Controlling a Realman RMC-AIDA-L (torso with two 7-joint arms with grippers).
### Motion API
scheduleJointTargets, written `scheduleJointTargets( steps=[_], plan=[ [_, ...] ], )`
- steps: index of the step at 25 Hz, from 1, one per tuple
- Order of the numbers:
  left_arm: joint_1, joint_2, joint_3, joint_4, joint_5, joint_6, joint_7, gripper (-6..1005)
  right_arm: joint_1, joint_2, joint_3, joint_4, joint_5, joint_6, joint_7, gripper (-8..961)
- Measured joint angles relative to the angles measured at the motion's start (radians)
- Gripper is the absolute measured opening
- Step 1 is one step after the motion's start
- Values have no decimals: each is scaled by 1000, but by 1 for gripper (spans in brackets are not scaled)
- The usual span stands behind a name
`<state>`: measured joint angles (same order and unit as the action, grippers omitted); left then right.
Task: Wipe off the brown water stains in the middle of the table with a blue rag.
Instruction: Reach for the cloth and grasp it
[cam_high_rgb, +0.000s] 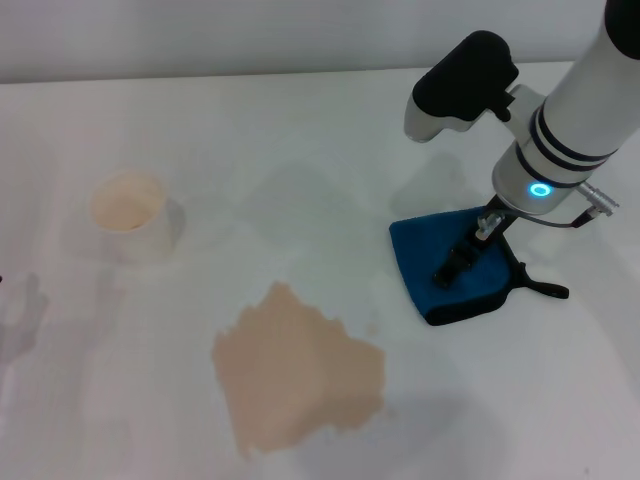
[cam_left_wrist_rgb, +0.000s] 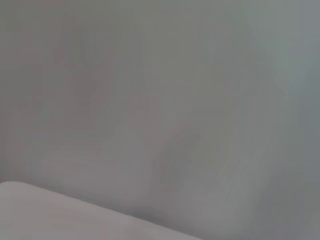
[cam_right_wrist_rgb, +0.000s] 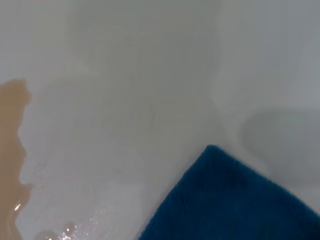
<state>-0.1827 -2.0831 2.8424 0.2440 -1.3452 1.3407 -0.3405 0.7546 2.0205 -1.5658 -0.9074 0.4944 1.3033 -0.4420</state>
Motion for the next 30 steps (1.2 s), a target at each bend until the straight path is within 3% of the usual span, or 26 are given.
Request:
scheduleJointTargets(
  steps=[4,30],
  plan=[
    [-1,0,0,1,0,0,0,893,5,0,-6,3,0,5,0,842],
    [-24,2,0,1,0,0,-11,892,70,-11,26,75,-2,80,4,594]
  ],
)
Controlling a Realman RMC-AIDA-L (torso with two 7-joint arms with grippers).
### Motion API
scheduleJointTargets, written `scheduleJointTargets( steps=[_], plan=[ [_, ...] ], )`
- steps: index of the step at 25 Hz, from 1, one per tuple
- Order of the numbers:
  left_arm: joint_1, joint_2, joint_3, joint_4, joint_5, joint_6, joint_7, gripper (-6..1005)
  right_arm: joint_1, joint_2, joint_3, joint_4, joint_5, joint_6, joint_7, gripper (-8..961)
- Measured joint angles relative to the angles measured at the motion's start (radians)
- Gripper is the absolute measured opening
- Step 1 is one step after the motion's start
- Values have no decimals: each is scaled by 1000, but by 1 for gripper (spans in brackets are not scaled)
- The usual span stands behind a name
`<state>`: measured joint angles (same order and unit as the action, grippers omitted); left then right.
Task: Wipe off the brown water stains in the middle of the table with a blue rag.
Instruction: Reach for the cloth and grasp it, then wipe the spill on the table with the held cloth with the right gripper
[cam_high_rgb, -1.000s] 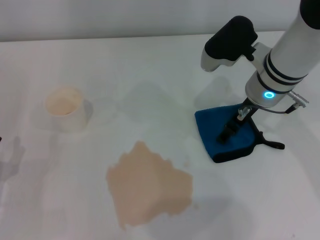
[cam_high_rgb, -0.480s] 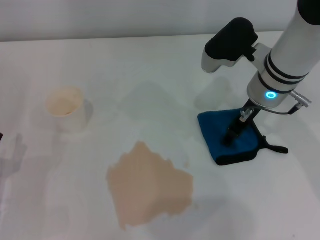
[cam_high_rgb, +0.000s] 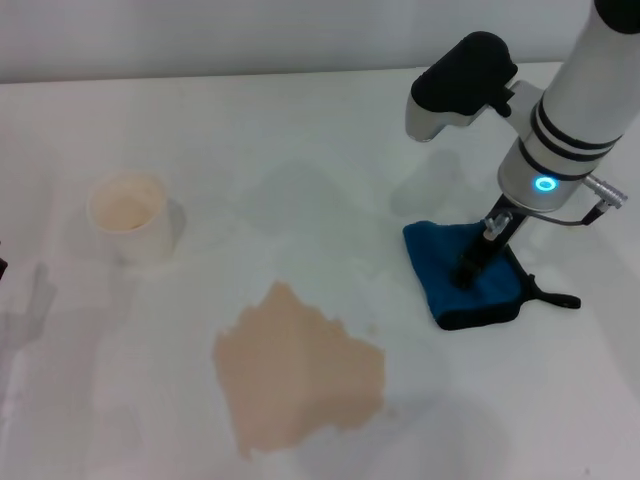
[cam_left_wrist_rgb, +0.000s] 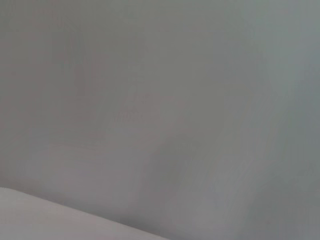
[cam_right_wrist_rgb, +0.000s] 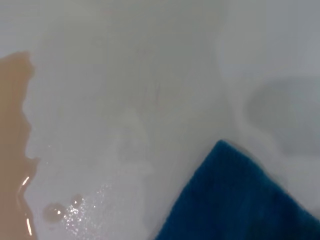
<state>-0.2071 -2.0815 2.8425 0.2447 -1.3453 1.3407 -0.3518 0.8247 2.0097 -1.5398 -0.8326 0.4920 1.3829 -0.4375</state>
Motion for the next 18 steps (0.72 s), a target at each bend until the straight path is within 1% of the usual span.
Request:
scheduleJointTargets(
  steps=[4,9,15,18],
  plan=[
    [-1,0,0,-1,0,0,0,892,5,0,5,3,-1,11,-4,459],
    [-6,0,0,0,0,0,-1,892,6,1,5,0,-1,11,-4,228],
    [-13,0,0,-1,-1,0,-1,893,8,8,1,-4,3,6,-3,107],
    [-15,0,0,-1,-3,0,-1,893,8,11,-4,-5,12,6,-4,101]
  ],
)
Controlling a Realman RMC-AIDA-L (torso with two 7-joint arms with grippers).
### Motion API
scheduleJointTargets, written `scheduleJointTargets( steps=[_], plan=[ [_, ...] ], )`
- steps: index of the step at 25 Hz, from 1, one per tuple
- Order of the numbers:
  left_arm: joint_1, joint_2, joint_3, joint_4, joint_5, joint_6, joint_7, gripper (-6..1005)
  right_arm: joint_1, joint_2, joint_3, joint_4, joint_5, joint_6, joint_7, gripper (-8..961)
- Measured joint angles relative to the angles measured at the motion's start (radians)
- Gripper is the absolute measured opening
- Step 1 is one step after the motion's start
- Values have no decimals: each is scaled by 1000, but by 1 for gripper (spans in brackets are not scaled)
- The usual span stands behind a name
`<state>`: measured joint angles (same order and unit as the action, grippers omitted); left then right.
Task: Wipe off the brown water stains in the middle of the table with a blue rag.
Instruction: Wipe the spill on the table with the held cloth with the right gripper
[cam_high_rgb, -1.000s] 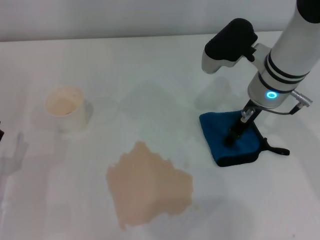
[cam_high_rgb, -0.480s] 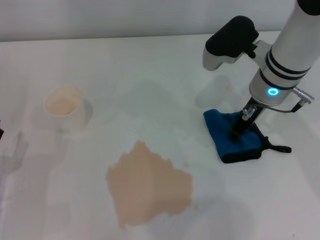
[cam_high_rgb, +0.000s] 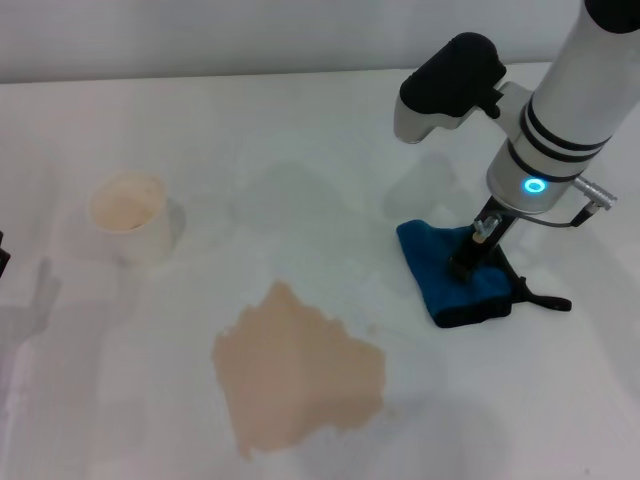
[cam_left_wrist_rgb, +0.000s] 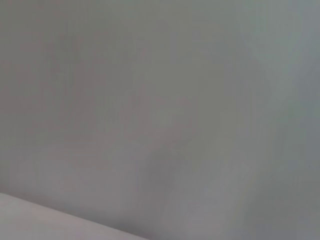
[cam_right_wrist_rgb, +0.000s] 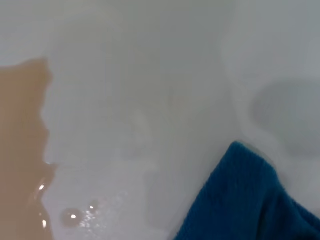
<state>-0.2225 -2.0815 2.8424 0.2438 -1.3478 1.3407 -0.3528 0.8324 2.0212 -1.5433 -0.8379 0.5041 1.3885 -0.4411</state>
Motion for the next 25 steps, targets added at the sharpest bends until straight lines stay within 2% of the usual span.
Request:
scheduleJointTargets(
  steps=[7,25],
  plan=[
    [-12,1,0,0,-4,-7,0,893,-16,2,-37,2,110,-1,-55,95],
    [-108,3,-2,-67,-103,-34,0,892,-36,5,-290,-34,399,20,-91,86]
  ],
)
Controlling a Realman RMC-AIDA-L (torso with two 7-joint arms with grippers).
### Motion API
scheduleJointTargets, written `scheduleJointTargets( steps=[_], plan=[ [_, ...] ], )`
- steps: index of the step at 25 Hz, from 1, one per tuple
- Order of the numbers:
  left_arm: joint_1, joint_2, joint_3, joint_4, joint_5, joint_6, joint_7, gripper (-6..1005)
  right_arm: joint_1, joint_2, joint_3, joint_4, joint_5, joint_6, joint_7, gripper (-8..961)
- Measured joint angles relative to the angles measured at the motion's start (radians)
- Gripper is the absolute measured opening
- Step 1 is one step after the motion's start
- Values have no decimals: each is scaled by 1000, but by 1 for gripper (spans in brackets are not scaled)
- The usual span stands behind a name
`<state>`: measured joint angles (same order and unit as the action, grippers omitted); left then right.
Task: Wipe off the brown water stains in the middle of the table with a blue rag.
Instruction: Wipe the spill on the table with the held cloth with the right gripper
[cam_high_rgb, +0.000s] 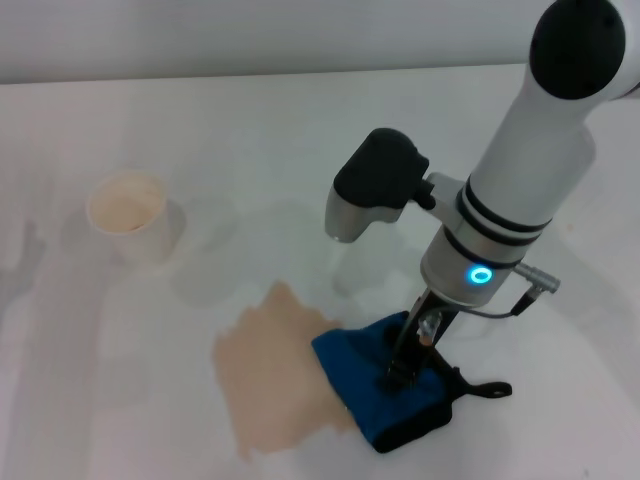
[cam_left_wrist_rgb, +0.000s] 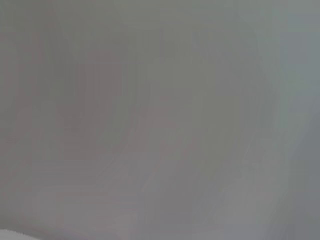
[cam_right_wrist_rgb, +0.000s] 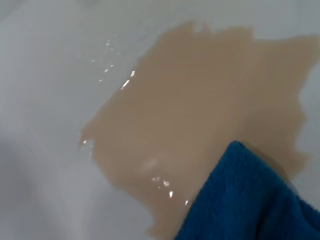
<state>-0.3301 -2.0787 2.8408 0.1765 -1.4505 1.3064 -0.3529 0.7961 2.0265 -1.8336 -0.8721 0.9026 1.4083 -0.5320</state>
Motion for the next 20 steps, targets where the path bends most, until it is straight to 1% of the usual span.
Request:
scheduleJointTargets(
  steps=[5,6,7,9,15,20],
  plan=[
    [-17,0,0,-12,-4,-2,0,892,-29,0,-46,-24,60,-9,-4,67],
    [-21,0,0,-13,-5,-6,0,892,-35,0,-73,-34,86,-12,-4,61],
    [-24,0,0,-13,-5,-12,0,892,-35,0,-73,-34,86,-12,-4,61],
    [-31,0,0,-13,-5,-24,0,892,-36,0,-105,-40,117,-23,-5,61],
    [-43,0,0,-14,-5,-42,0,893,-35,1,-198,-46,215,-96,-16,60],
    [-46,0,0,-22,-5,-49,0,893,-32,3,-233,-44,276,-164,-35,60]
  ],
)
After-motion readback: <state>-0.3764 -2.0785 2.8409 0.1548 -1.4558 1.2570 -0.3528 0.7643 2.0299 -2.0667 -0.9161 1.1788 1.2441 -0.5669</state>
